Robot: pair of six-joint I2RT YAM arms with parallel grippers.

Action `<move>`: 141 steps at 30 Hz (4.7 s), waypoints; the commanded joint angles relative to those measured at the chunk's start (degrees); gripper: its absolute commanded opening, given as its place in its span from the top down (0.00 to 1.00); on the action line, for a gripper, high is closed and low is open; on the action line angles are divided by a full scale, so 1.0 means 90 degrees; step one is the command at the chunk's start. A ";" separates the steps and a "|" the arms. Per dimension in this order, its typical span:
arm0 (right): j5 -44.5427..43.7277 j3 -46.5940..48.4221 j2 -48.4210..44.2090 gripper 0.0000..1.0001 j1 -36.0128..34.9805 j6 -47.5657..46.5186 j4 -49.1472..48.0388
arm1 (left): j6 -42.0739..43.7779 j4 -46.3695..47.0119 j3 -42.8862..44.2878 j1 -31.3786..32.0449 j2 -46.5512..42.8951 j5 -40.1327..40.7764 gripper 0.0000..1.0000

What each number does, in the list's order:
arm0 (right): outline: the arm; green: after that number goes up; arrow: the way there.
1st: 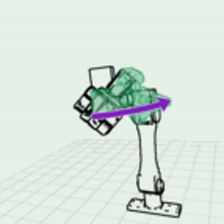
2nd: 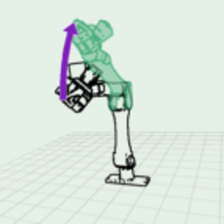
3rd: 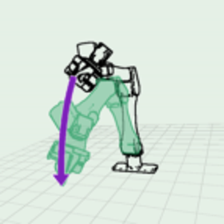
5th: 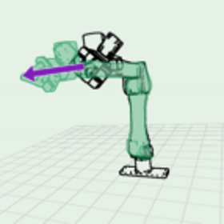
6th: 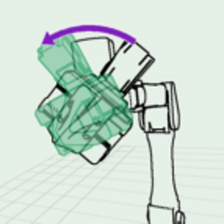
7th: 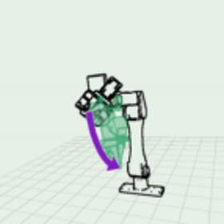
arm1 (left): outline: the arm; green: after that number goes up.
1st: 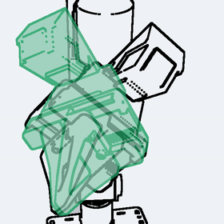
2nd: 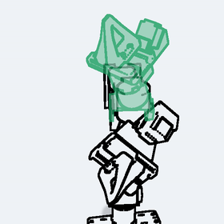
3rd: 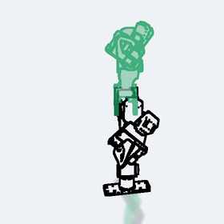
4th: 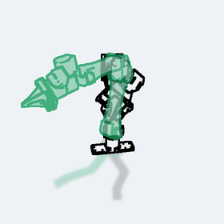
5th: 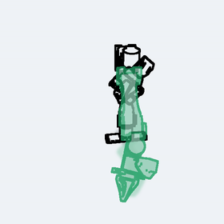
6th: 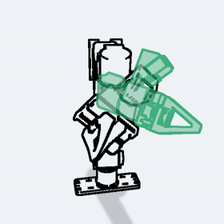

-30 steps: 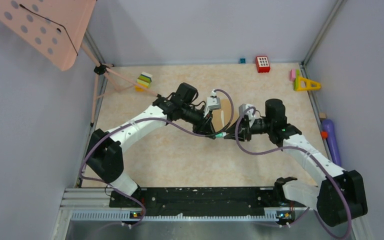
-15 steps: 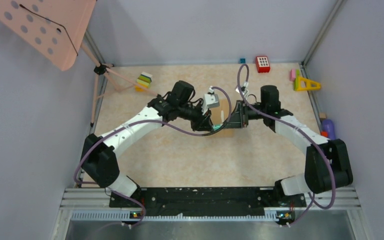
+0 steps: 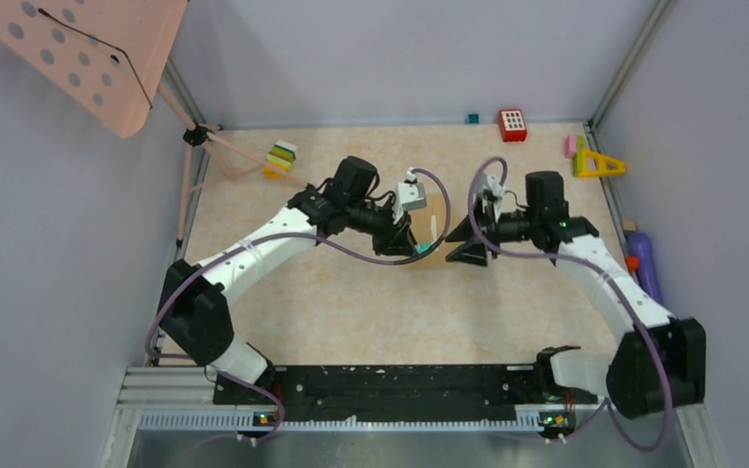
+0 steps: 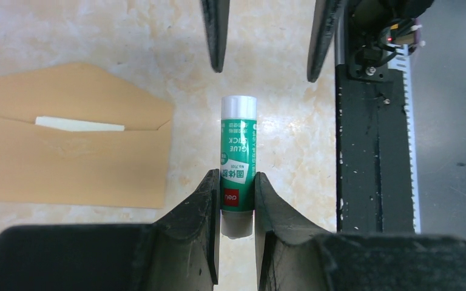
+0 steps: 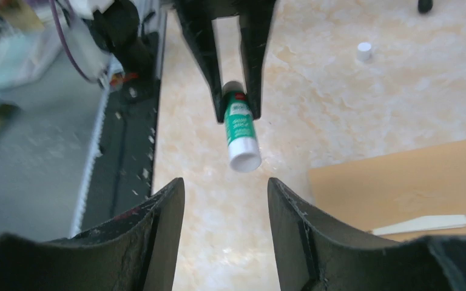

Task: Place the letter into the envelope and seal it
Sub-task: Unscrew the solid glue.

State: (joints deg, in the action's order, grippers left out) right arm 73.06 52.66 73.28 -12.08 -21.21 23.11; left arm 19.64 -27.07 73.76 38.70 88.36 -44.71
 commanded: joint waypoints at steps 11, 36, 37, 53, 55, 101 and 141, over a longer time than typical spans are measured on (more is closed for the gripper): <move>0.0399 -0.1631 -0.1695 0.51 -0.0205 -0.3376 -0.1612 | -0.0035 -0.0131 0.0078 0.0006 0.0515 -0.1365 1.00; -0.0340 -0.1877 -0.1677 0.62 -0.0729 -0.3876 -0.1396 | 0.0092 -0.0342 0.0164 0.0094 0.0563 -0.1482 1.00; -0.0328 -0.1871 -0.1677 0.62 -0.0736 -0.3882 -0.1393 | 0.0093 -0.0342 0.0165 0.0094 0.0562 -0.1484 1.00; -0.0224 -0.1962 -0.1574 0.75 -0.0745 -0.3609 -0.1600 | 0.0129 -0.0371 0.0235 0.0099 0.0569 -0.1463 1.00; -0.0247 -0.1944 -0.1534 0.78 -0.0741 -0.3188 -0.1803 | 0.0148 -0.0369 0.0256 0.0091 0.0541 -0.1341 1.00; -0.0779 0.0011 -0.0236 0.41 0.0452 -0.0679 -0.0073 | 0.0214 -0.0014 -0.0124 0.0124 0.0023 -0.0811 1.00; -0.0893 -0.1855 -0.2072 0.58 -0.1052 -0.4438 -0.1257 | 0.0052 -0.0171 0.0043 0.0125 0.0554 -0.1487 1.00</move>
State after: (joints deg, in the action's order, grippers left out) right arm 65.17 36.27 55.44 -20.62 -62.28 14.96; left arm 20.45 -30.24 72.01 39.97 93.65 -56.95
